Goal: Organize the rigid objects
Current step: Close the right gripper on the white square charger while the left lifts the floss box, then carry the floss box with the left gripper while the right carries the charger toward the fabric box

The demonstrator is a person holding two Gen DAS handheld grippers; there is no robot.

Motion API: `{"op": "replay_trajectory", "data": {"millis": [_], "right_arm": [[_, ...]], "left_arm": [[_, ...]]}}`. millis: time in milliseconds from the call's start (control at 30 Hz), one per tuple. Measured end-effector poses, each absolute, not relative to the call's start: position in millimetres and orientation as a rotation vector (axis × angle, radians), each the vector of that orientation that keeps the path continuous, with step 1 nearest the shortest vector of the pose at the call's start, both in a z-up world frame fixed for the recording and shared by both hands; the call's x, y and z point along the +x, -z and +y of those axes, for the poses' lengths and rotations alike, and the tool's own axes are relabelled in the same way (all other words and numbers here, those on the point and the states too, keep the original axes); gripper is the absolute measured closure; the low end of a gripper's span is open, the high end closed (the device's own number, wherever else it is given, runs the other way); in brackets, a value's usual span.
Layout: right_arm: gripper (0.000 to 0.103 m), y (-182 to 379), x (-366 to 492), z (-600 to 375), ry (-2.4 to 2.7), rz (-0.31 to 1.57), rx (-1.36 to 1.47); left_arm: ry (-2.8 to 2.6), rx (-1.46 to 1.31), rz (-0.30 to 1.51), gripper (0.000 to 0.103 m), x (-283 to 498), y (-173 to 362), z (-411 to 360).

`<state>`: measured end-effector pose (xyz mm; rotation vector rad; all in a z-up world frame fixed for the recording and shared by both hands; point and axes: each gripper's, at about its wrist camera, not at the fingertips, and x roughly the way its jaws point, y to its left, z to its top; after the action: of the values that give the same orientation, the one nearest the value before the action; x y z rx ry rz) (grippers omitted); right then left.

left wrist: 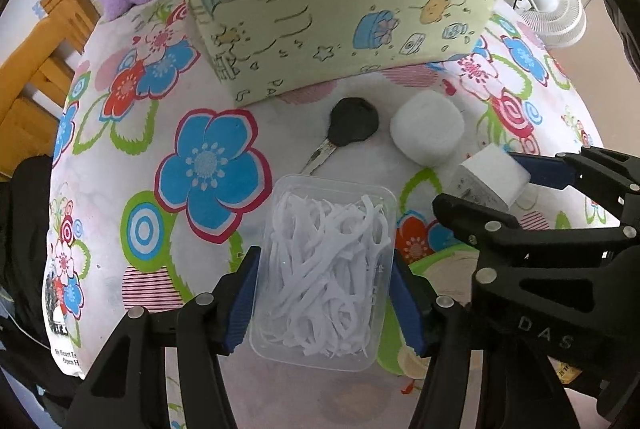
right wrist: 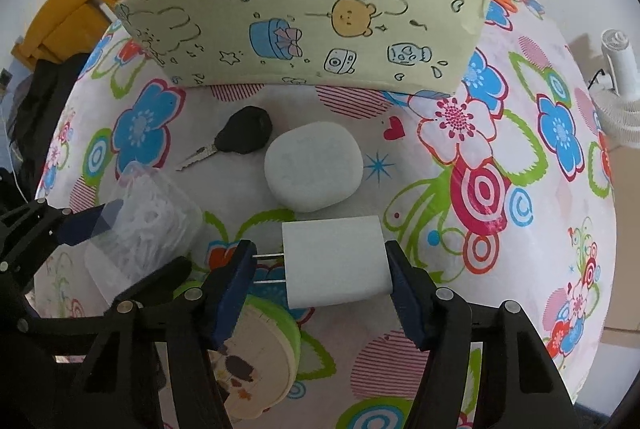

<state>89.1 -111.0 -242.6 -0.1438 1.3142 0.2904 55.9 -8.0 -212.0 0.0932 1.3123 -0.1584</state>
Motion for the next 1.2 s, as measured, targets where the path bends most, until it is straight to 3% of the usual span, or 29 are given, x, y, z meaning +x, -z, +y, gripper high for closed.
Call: {"op": "replay_trajectory", "data": {"millis": [1200], "right_arm": [[0.036, 132.9, 83.2, -130.1, -0.219, 1.145, -0.11]], "left_arm": [[0.151, 0.118, 1.177, 0.041, 64.1, 116.9, -21.8]]}}
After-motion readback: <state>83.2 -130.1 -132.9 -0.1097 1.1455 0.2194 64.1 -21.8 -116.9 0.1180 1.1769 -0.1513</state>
